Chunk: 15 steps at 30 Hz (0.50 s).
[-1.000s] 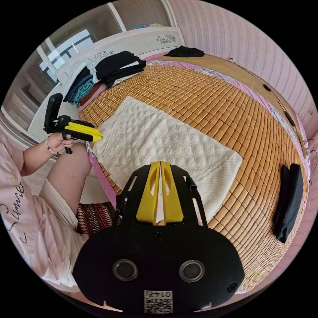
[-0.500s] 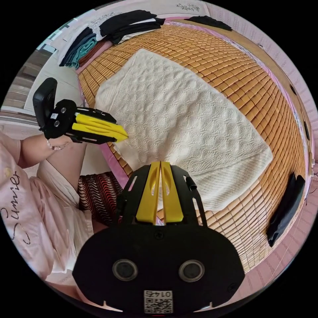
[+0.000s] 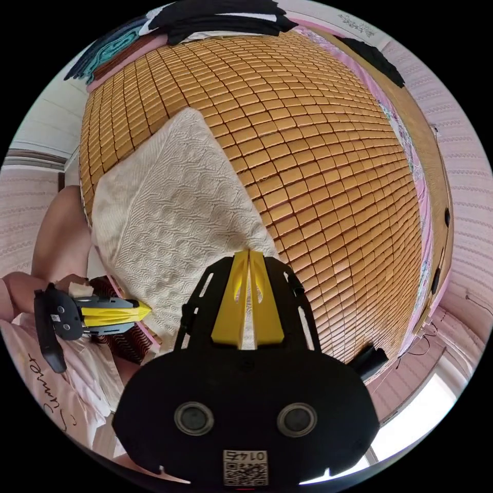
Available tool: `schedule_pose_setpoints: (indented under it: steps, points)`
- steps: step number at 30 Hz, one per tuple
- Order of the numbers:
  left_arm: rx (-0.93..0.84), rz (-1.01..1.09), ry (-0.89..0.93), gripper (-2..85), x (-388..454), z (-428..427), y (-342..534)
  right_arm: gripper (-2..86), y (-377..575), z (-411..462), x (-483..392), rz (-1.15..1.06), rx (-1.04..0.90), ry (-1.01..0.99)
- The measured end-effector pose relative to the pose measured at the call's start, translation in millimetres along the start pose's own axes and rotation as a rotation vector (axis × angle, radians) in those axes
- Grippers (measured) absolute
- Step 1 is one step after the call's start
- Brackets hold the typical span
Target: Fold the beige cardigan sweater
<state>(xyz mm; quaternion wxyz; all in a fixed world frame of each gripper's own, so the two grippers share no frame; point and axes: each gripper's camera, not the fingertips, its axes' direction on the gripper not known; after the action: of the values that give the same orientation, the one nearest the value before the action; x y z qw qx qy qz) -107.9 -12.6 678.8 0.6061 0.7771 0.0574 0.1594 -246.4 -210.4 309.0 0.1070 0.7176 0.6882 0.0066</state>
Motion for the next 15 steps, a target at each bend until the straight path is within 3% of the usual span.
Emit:
schedule_pose_setpoints:
  steps: [6, 9, 11, 15]
  points:
    - [0.007, -0.025, 0.039, -0.6, 15, 5, 4, -0.4, 7, 35, 24, 0.132, -0.009, -0.077]
    - [0.047, -0.012, 0.065, 1.5, 25, -4, 1, -0.4, 65, 22, 31, 0.211, 0.174, -0.192]
    - [0.103, 0.037, 0.096, 4.5, 40, -11, -5, -0.4, 145, 13, 31, 0.327, 0.405, -0.296]
    - [0.139, 0.109, 0.163, 16.4, 86, -3, -37, -0.3, 268, 36, 23, 0.573, 0.505, -0.325]
